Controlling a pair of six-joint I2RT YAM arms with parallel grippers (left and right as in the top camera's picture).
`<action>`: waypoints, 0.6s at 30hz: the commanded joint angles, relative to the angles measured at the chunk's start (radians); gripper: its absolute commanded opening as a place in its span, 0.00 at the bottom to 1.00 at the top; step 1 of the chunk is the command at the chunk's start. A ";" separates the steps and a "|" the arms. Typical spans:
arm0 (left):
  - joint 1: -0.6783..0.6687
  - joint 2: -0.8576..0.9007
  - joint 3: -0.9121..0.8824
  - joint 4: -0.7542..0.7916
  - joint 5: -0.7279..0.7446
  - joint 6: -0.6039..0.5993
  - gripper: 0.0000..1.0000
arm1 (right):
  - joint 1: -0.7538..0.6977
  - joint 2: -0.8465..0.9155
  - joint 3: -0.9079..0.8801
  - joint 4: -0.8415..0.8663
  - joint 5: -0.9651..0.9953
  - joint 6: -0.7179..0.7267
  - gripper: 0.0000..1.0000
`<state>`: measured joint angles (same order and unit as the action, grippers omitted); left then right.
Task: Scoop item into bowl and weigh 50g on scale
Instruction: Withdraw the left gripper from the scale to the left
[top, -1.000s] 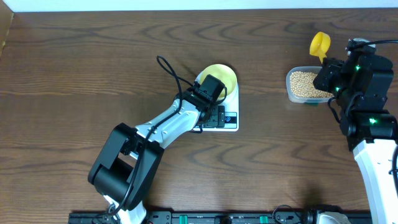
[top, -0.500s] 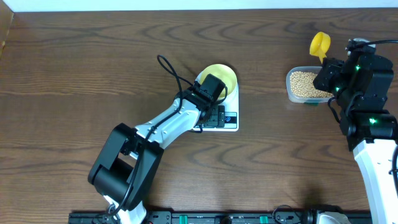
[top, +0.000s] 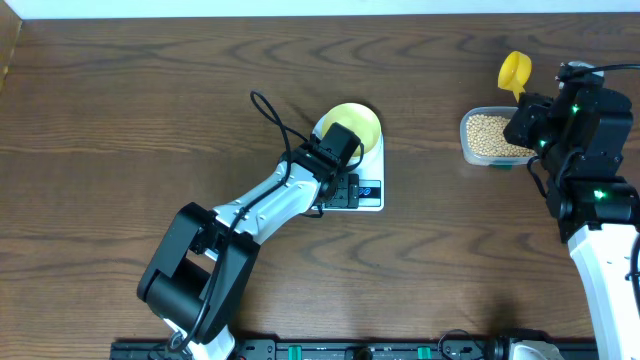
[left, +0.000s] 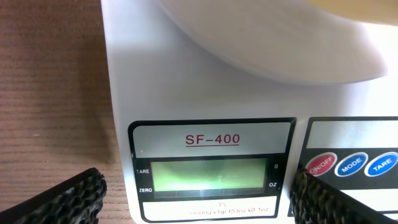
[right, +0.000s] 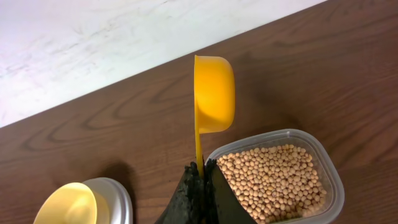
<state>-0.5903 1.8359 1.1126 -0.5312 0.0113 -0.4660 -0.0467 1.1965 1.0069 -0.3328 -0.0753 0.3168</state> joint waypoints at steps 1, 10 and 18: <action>0.001 -0.053 -0.016 -0.010 0.005 0.021 0.96 | -0.004 0.002 0.011 -0.001 -0.002 -0.019 0.01; 0.081 -0.380 -0.015 -0.069 0.088 0.038 0.96 | -0.004 0.002 0.011 -0.016 -0.003 -0.019 0.01; 0.267 -0.570 -0.015 -0.188 0.283 0.179 0.96 | -0.004 0.002 0.011 -0.025 -0.003 -0.019 0.01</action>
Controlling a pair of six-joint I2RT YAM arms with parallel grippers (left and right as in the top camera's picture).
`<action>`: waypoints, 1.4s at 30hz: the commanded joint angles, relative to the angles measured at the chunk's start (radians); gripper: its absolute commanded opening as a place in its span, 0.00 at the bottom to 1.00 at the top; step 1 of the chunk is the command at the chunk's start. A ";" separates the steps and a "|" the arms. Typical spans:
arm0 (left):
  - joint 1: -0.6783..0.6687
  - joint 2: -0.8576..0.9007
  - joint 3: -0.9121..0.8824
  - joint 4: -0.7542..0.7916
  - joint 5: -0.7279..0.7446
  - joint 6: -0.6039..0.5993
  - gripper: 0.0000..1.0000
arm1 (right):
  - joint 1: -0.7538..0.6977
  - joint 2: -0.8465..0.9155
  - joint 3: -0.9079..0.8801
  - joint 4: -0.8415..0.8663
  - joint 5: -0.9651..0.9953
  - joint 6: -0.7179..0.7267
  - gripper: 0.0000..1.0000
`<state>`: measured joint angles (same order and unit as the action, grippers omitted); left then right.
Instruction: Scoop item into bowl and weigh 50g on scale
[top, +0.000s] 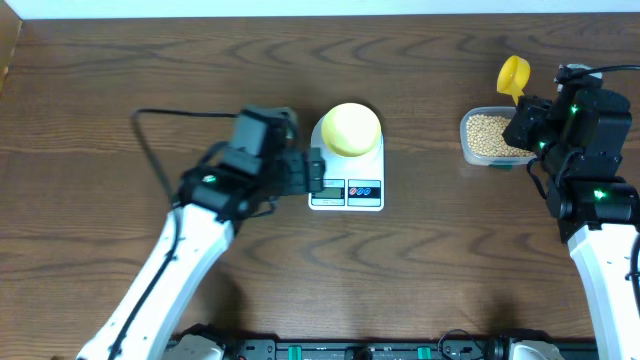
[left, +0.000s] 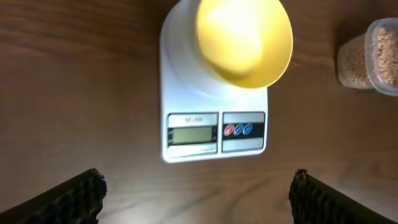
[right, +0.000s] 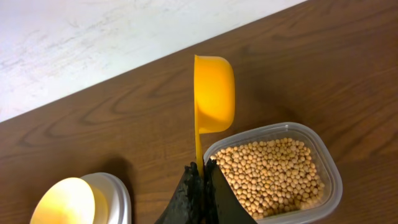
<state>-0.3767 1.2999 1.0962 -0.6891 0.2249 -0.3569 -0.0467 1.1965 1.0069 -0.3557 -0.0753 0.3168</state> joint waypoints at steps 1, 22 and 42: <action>0.077 -0.044 0.001 -0.051 0.034 0.069 0.96 | -0.004 0.002 0.011 -0.002 -0.003 -0.019 0.01; 0.146 -0.033 0.001 -0.103 -0.144 0.069 0.96 | -0.005 0.016 0.011 -0.018 -0.002 -0.063 0.01; 0.146 -0.033 0.001 -0.103 -0.144 0.069 0.96 | -0.026 0.034 0.011 0.047 -0.002 -0.026 0.01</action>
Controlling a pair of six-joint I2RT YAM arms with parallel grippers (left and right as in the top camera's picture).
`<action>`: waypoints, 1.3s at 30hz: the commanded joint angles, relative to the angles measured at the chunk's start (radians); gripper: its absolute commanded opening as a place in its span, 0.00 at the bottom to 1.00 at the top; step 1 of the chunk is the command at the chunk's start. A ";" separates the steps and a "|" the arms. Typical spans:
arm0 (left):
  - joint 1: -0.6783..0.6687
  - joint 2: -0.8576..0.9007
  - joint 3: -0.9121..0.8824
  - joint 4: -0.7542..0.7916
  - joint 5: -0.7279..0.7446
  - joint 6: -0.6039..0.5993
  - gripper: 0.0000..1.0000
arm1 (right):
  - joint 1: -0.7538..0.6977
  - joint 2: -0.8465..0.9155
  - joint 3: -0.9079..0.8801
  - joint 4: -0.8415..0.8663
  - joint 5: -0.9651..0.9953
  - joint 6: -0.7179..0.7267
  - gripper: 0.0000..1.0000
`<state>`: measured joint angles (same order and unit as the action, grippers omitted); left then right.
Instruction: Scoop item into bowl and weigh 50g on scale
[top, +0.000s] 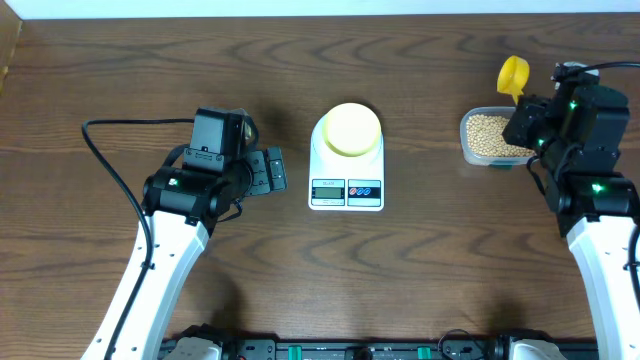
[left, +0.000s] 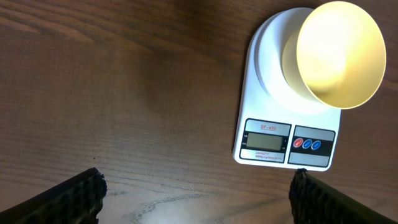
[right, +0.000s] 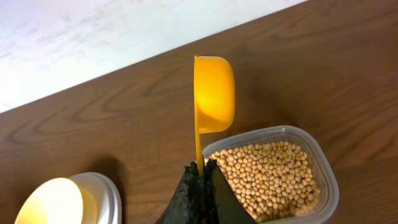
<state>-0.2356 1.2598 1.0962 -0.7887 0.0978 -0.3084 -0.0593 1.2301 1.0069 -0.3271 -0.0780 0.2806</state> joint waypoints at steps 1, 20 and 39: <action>0.005 0.007 0.001 -0.004 -0.017 0.020 0.96 | -0.014 0.001 0.011 0.024 0.001 0.011 0.01; 0.005 0.007 0.001 -0.004 -0.017 0.020 0.96 | -0.012 0.005 0.011 0.114 0.000 -0.058 0.01; -0.009 0.025 0.001 0.130 0.270 -0.037 0.96 | -0.012 0.005 0.011 0.107 -0.003 -0.057 0.01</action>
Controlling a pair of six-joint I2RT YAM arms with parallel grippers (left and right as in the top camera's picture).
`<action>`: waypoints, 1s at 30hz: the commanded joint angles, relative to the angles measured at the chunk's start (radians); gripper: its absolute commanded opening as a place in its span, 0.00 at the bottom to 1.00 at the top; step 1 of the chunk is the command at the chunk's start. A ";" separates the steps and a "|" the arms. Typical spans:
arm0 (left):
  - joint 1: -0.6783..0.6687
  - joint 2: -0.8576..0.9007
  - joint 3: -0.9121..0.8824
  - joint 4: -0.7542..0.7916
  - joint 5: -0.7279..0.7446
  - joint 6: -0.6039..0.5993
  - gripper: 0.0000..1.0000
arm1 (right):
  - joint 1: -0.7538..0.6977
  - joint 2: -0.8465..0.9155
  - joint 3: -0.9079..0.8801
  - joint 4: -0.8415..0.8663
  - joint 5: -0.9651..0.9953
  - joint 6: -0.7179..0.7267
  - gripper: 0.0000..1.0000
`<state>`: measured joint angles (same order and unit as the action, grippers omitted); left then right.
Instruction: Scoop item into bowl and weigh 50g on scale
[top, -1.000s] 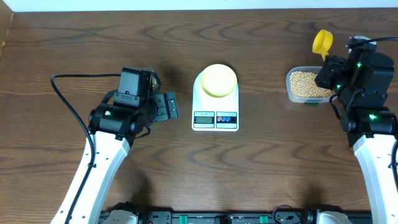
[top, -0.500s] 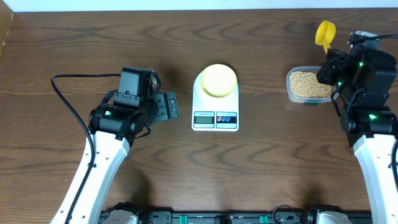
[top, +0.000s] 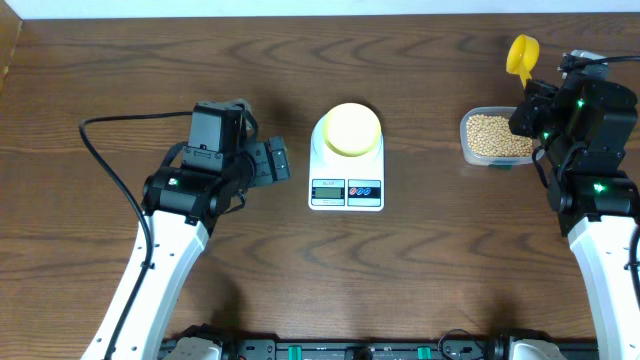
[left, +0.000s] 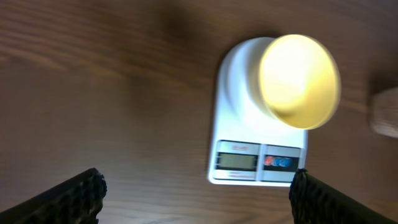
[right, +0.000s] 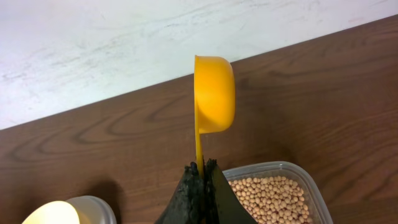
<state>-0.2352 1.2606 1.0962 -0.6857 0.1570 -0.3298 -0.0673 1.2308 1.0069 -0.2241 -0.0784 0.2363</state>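
Observation:
A yellow bowl (top: 351, 128) sits on the white scale (top: 346, 192) at the table's middle; the bowl (left: 300, 81) and scale (left: 258, 163) also show in the left wrist view. My left gripper (top: 274, 163) hangs open left of the scale, nothing between its fingers (left: 68, 196). My right gripper (right: 201, 171) is shut on the handle of an orange scoop (right: 214, 101), held upright above the clear tub of beans (right: 277, 198). From overhead the scoop (top: 521, 53) is behind the tub (top: 492, 137).
The white wall (right: 124, 43) runs behind the table's far edge. The left arm's cable (top: 120, 125) loops over the wood at the left. Bare wood lies between the scale and the tub.
My right gripper has risen and drawn back with the scoop, so less of the tub shows. My left gripper has turned slightly toward the scale.
My left gripper was first right at the scale's display, under the bowl. It was then off to the scale's left, then farther left, and stays there open. My right gripper held the empty scoop over the tub throughout, now higher.

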 joint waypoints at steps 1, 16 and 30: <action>-0.018 0.032 0.001 0.029 0.243 -0.016 0.96 | -0.004 0.005 0.011 0.004 -0.003 -0.013 0.01; -0.296 0.307 -0.010 0.041 -0.154 -0.193 0.96 | -0.004 0.005 0.011 0.011 -0.002 -0.014 0.01; -0.336 0.486 -0.010 0.161 -0.161 -0.207 0.96 | -0.004 0.005 0.011 -0.001 -0.002 -0.013 0.01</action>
<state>-0.5671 1.7359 1.0924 -0.5289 0.0189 -0.5251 -0.0673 1.2316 1.0069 -0.2222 -0.0784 0.2359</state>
